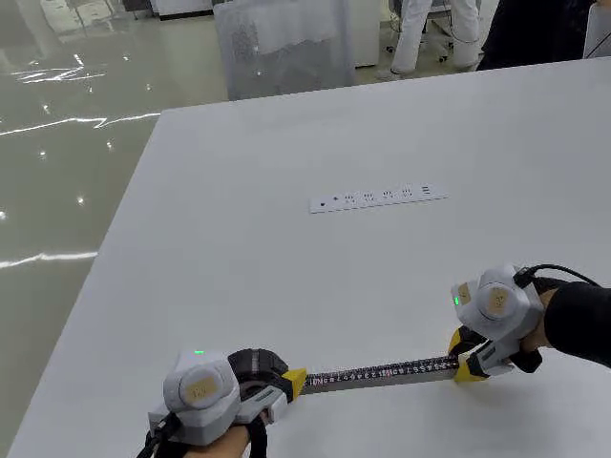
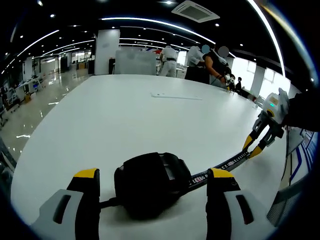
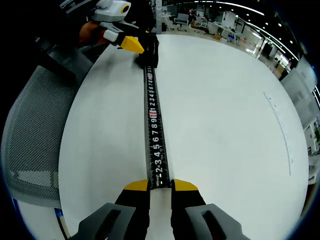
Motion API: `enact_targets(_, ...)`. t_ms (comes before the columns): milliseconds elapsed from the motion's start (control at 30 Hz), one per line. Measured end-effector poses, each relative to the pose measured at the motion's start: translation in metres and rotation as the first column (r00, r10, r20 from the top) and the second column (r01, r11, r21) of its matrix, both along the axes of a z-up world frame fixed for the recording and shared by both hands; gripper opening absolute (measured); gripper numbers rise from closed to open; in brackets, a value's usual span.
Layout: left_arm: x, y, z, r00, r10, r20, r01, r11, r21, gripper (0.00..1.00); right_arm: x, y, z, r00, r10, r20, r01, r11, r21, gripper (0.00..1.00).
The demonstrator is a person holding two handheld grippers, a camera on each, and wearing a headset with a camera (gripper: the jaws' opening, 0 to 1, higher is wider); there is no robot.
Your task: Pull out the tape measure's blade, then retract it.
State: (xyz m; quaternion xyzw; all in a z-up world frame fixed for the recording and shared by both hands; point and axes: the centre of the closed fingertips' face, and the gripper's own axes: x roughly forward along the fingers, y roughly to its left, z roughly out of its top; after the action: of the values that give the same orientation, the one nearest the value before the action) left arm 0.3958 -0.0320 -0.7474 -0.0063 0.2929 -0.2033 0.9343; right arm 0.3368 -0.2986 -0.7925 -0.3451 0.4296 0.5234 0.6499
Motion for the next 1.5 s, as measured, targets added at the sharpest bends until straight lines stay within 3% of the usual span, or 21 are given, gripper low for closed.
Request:
enact_targets(200,0.001,-0.002,-0.002,1.000,0.000,-0.008,0.000,1.000,-0.010,0.81,-0.002,0.001,0.000,1.000,0.013,0.007,-0.013,1.000,-0.021,0.11)
enact_targets(333,0.000,-0.002,-0.005,1.000,0.007,-0.019,-0.008,1.000,-0.014,0.76,-0.002,0.001,-0.002,1.000,0.022,0.011,-0.021,0.997,-0.070,0.10)
enact_targets(400,-0.002,-0.002,-0.007,0.999,0.022,-0.040,-0.023,0.999,-0.032,0.70,-0.001,0.001,-0.002,1.000,-0.017,-0.007,0.016,0.996,-0.083,0.10)
enact_targets(500,-0.003,-0.001,-0.010,0.996,0.041,-0.076,-0.045,0.998,-0.053,0.64,0.000,0.002,-0.002,1.000,-0.020,-0.012,0.018,0.995,-0.103,0.09)
enact_targets(833,0.001,0.002,-0.013,0.995,0.058,-0.076,-0.058,0.998,0.002,0.60,0.000,0.000,-0.003,0.998,-0.049,-0.030,0.046,0.994,-0.101,0.09)
enact_targets(967,0.002,0.002,-0.015,0.992,0.050,-0.112,-0.048,0.999,0.019,0.60,0.001,0.000,-0.003,0.997,-0.074,-0.038,0.070,0.993,-0.092,0.09)
enact_targets(1500,0.001,0.002,-0.015,0.994,0.049,-0.097,-0.048,0.999,0.018,0.57,0.001,0.001,-0.004,0.995,-0.090,-0.034,0.087,0.992,-0.087,0.08)
